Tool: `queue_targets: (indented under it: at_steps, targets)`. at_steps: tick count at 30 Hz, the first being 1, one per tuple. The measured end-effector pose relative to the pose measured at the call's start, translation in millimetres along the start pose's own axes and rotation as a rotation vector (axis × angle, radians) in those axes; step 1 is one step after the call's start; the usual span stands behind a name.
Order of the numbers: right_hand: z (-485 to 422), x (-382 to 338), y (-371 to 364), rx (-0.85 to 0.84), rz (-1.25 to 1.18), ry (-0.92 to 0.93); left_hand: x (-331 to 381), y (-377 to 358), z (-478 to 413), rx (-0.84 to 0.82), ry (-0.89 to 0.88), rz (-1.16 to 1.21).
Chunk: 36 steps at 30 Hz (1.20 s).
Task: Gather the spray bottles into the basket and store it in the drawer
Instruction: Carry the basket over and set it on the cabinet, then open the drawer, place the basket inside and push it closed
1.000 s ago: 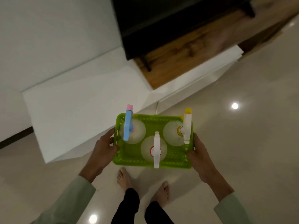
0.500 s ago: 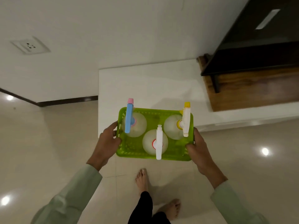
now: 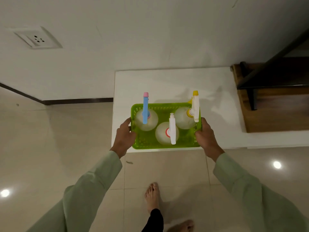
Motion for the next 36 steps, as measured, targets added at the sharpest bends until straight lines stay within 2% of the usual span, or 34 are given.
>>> queue_targets:
  at_steps: [10,16,19,25,29,31,36]
  targets:
    - [-32,-2,-2,0.003,0.072,0.023,0,-26,-26,-0.008,0.016,0.012]
    - [-28,5,-2,-0.03,-0.033,-0.034,0,-28,-20,0.037,-0.049,0.013]
    - [-14,17,6,-0.002,-0.136,-0.061,-8,-26,-3,0.084,-0.048,0.066]
    - [47,71,33,0.276,-0.377,0.027,-42,-14,65,0.29,-0.088,0.196]
    - [80,119,18,0.183,-0.377,-0.07,-72,-30,107,0.277,-0.066,0.169]
    - [87,140,4,0.091,-0.373,-0.145,-93,-42,116,0.239,0.001,0.191]
    - [83,188,-38,-0.105,-0.469,-0.489,-151,-87,109,0.15,0.437,0.475]
Point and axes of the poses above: each hand's wrist, its own z-axis away from the middle knuckle, its own y-axis out of the back of the hand, x = y × z, the point moved 7 cm from there along -z, towards the middle knuckle, and after that the axes turned 15 degrees about x, right-handed, at the moved point
